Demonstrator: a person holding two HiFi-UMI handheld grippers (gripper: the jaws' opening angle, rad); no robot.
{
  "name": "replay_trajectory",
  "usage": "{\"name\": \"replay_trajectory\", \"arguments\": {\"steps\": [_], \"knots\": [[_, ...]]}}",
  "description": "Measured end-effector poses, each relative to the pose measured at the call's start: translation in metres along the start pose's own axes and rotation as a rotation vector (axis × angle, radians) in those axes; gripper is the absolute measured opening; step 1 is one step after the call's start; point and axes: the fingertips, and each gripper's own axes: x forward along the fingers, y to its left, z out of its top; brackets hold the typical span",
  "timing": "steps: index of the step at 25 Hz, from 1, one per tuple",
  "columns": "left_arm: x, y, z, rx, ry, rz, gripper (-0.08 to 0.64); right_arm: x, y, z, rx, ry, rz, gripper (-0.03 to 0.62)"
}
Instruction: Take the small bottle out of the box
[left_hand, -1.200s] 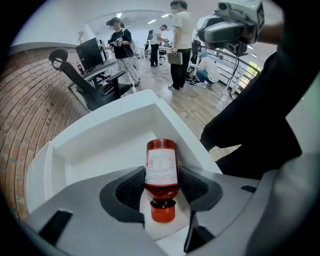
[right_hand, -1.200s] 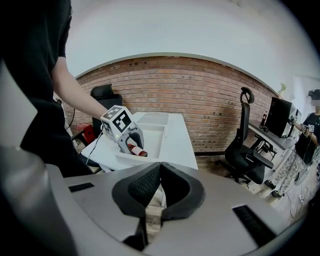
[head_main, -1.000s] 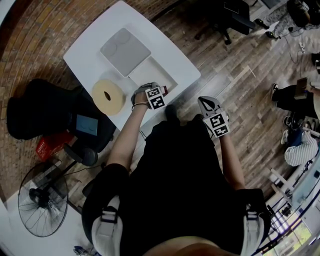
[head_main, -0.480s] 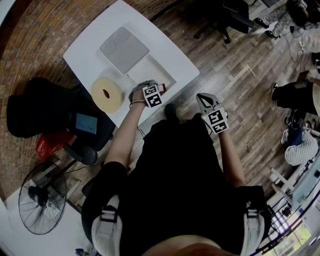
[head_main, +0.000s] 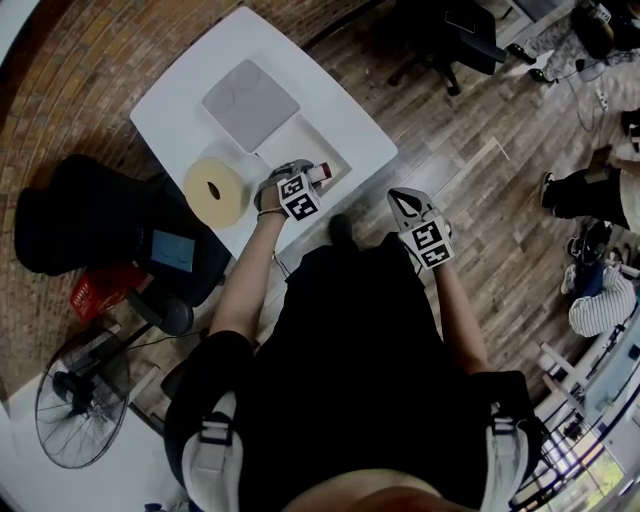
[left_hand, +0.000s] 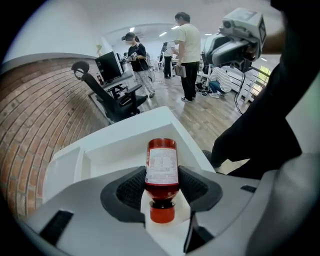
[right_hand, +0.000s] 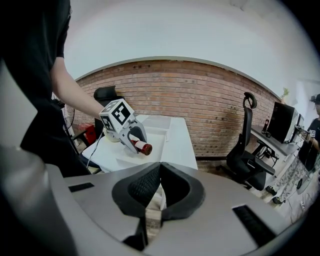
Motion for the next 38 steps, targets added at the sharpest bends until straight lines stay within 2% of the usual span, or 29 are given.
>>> {"name": "replay_trajectory", "arguments": {"steps": [5,15,25,33,38], "knots": [[-0.014,-0.002,0.009,-0.053,-0.055,0.011,0.218,-0.001,-0.002,0.003,-0.014,-0.01,0.008,-0.002],[-0.046,-0.007,0.029,-0.213,-0.156,0.053,0.218,-0.006,-0.008,0.01,-0.048,-0.03,0.051,-0.002],[-0.077,-0.013,0.059,-0.296,-0.228,0.119,0.218,-0.014,-0.009,0.019,-0.062,-0.071,0.166,-0.002],[-0.099,-0.024,0.084,-0.391,-0.306,0.146,0.219,-0.024,-0.017,0.024,-0.091,-0.083,0.201,-0.002],[-0.115,-0.032,0.106,-0.418,-0.375,0.168,0.219,-0.034,-0.024,0.017,-0.096,-0.079,0.213,-0.003]]}}
